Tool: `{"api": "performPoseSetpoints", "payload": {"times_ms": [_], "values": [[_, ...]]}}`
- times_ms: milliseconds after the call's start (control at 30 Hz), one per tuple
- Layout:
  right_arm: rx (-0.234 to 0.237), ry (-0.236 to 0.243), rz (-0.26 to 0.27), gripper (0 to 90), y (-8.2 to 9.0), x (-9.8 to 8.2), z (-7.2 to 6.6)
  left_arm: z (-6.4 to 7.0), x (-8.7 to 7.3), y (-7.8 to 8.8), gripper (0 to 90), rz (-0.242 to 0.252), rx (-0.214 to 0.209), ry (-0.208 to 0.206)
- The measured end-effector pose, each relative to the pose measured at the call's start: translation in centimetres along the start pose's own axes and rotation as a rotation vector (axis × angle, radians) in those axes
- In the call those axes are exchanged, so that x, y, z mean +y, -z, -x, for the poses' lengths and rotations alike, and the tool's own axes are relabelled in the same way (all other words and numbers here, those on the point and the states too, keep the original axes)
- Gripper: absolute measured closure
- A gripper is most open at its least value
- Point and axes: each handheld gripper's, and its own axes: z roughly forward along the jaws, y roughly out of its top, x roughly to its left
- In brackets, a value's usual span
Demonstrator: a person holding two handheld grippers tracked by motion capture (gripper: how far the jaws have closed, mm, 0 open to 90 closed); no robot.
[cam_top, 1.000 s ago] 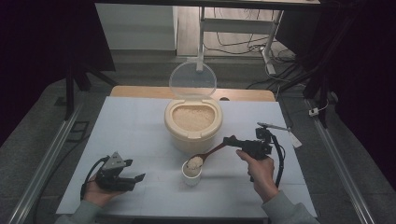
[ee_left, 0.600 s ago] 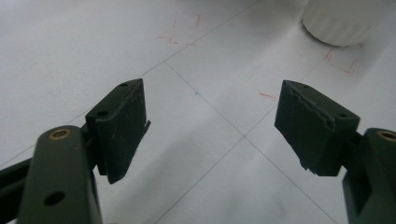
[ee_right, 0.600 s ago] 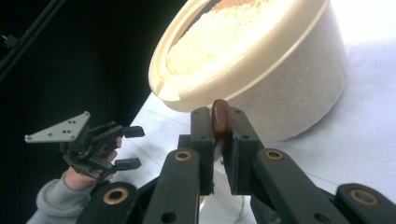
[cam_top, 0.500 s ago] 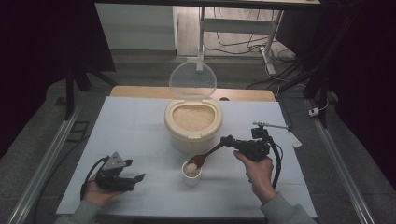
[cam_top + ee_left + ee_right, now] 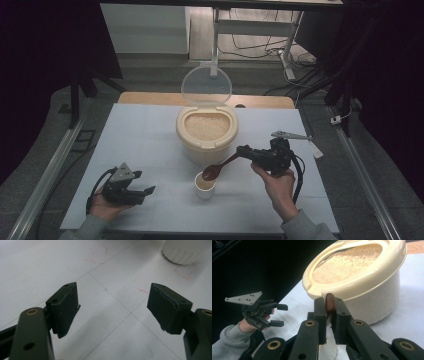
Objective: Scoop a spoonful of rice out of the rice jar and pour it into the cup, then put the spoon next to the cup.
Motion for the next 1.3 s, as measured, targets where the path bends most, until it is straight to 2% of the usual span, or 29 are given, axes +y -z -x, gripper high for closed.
{"api": "performPoseSetpoints", "payload": {"times_ms": [133, 533, 933, 1300], "values": [[0.017, -0.016, 0.008, 82.9, 0.2, -0.1, 0.3, 0.0, 0.0, 0.0, 24.7, 0.0, 0.0, 0.001], [0.055, -0.004, 0.033, 82.9, 1.8, 0.6, 0.8, 0.0, -0.1, 0.1, 24.6, 0.003, 0.001, 0.006], [0.062, 0.017, 0.027, 82.9, 3.3, 1.2, 1.3, 0.0, 0.0, 0.0, 24.1, 0.004, -0.004, 0.011], [0.067, 0.016, 0.019, 82.9, 5.0, 1.8, 1.9, 0.0, -0.1, -0.1, 24.2, -0.002, -0.006, 0.01]]}}
